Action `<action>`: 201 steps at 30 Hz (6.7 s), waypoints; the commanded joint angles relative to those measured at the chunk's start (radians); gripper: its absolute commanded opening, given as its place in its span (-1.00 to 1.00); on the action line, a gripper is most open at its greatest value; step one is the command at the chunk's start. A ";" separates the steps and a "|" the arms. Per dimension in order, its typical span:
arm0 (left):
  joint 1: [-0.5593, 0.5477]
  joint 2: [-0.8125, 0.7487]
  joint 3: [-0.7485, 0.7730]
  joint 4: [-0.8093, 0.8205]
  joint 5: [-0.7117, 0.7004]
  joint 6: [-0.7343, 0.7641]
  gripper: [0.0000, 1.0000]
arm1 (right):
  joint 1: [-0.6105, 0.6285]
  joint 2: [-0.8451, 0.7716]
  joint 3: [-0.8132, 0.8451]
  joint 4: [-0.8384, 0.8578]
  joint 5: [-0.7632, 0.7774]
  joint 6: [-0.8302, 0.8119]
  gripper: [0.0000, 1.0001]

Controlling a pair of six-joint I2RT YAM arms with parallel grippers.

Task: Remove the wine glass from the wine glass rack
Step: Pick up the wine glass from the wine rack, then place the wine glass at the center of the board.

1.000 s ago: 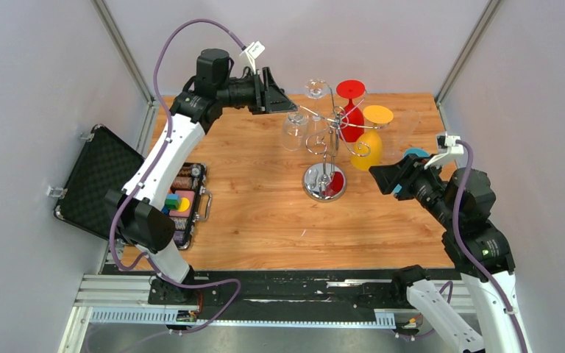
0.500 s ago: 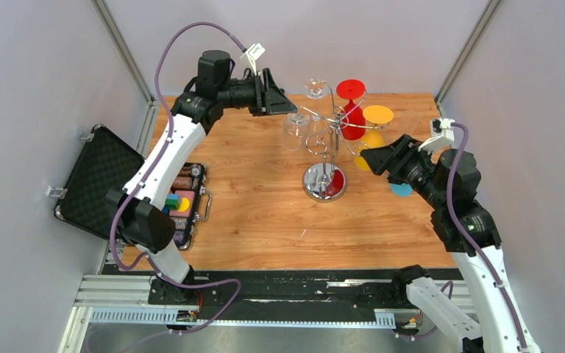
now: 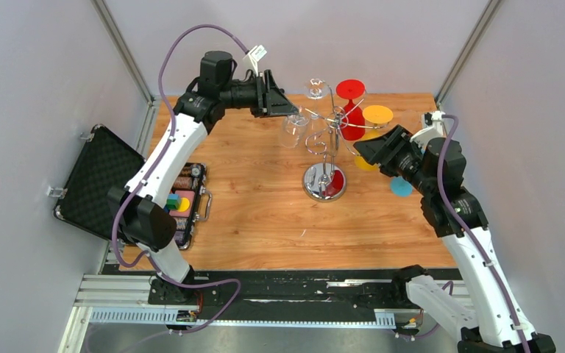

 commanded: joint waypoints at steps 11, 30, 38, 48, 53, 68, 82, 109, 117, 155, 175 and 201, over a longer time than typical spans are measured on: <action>-0.017 0.029 0.029 -0.078 0.063 0.007 -0.05 | 0.000 0.046 -0.002 0.113 -0.014 0.036 0.09; -0.017 0.099 0.141 -0.286 -0.007 0.049 -0.44 | 0.001 -0.003 -0.041 0.122 -0.006 0.034 0.10; -0.017 0.126 0.165 -0.290 -0.032 0.021 -0.63 | -0.001 -0.033 -0.057 0.123 0.009 0.021 0.11; -0.017 0.133 0.199 -0.326 -0.082 0.008 -1.00 | 0.000 -0.053 -0.070 0.126 0.010 0.009 0.11; -0.016 0.109 0.192 -0.308 -0.108 -0.036 -1.00 | -0.001 -0.056 -0.073 0.130 0.010 0.004 0.11; 0.002 0.004 0.042 -0.083 -0.159 -0.298 -1.00 | -0.001 -0.063 -0.071 0.130 0.013 -0.006 0.11; 0.032 -0.105 -0.091 0.061 -0.226 -0.462 -1.00 | -0.003 -0.062 -0.064 0.131 0.016 -0.009 0.11; 0.042 -0.006 0.047 0.085 -0.183 -0.475 -1.00 | -0.008 -0.079 -0.064 0.131 0.021 -0.018 0.11; -0.004 0.033 0.085 0.081 -0.165 -0.466 -1.00 | -0.010 -0.089 -0.065 0.129 0.024 -0.037 0.12; -0.052 -0.260 -0.119 0.018 -0.173 -0.333 -1.00 | -0.012 -0.093 0.101 -0.040 -0.064 -0.183 0.37; -0.053 -0.503 -0.219 -0.175 -0.126 -0.035 -1.00 | -0.011 -0.025 0.276 -0.196 -0.423 -0.241 0.31; -0.447 -0.722 -0.394 -0.247 -0.530 0.380 -1.00 | 0.509 0.150 0.340 -0.179 -0.072 -0.010 0.18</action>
